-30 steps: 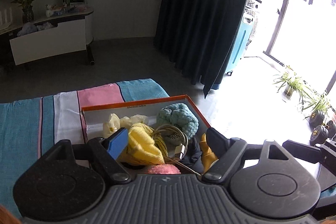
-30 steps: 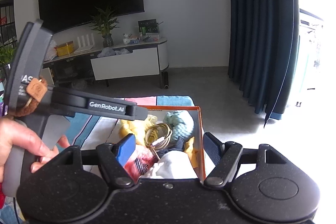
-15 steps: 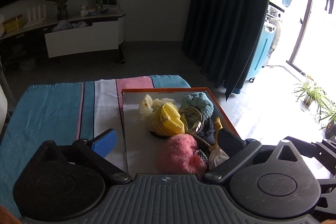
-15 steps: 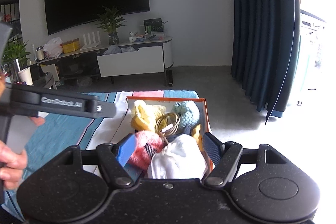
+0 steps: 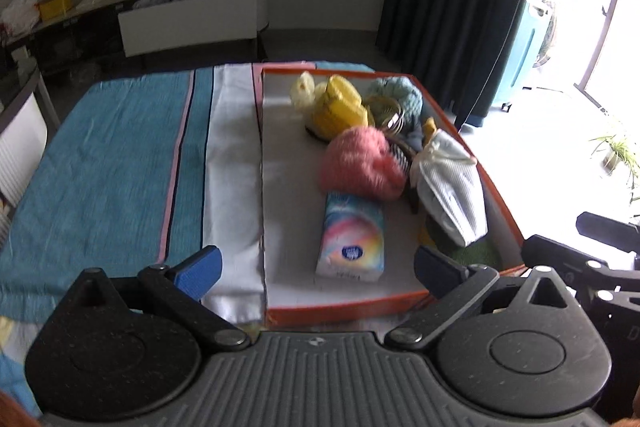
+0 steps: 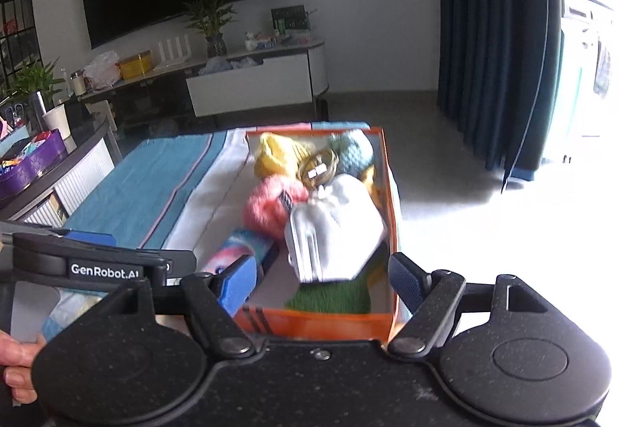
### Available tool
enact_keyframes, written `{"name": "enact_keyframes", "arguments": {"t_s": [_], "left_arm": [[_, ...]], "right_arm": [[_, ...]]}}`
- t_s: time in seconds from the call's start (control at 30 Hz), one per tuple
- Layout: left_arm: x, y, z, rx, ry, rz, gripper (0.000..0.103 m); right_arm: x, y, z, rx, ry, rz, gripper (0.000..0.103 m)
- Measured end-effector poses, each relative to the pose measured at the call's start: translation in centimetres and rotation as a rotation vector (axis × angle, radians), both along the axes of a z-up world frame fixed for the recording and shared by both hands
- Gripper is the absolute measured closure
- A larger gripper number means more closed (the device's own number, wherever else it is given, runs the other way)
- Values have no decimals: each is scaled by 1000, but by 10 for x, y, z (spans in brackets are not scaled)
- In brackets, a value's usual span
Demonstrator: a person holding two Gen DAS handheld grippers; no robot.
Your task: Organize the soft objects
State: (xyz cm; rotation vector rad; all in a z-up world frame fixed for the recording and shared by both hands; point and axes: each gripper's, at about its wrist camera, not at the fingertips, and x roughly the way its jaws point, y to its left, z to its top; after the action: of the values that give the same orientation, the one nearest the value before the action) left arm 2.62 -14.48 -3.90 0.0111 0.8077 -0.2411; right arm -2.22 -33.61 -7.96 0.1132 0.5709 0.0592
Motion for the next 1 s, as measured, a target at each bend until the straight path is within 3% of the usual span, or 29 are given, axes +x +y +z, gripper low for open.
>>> {"name": "enact_keyframes", "arguments": {"t_s": [0.3,1.0], "left_arm": [[-14,-5,-5,26,3,-12,0],[-17,-1,-18,4,39,-9,0]], "right_arm": [[-5,8,-13,-1,43,13,15],[2,11,-19,-10,69,13,14]]}}
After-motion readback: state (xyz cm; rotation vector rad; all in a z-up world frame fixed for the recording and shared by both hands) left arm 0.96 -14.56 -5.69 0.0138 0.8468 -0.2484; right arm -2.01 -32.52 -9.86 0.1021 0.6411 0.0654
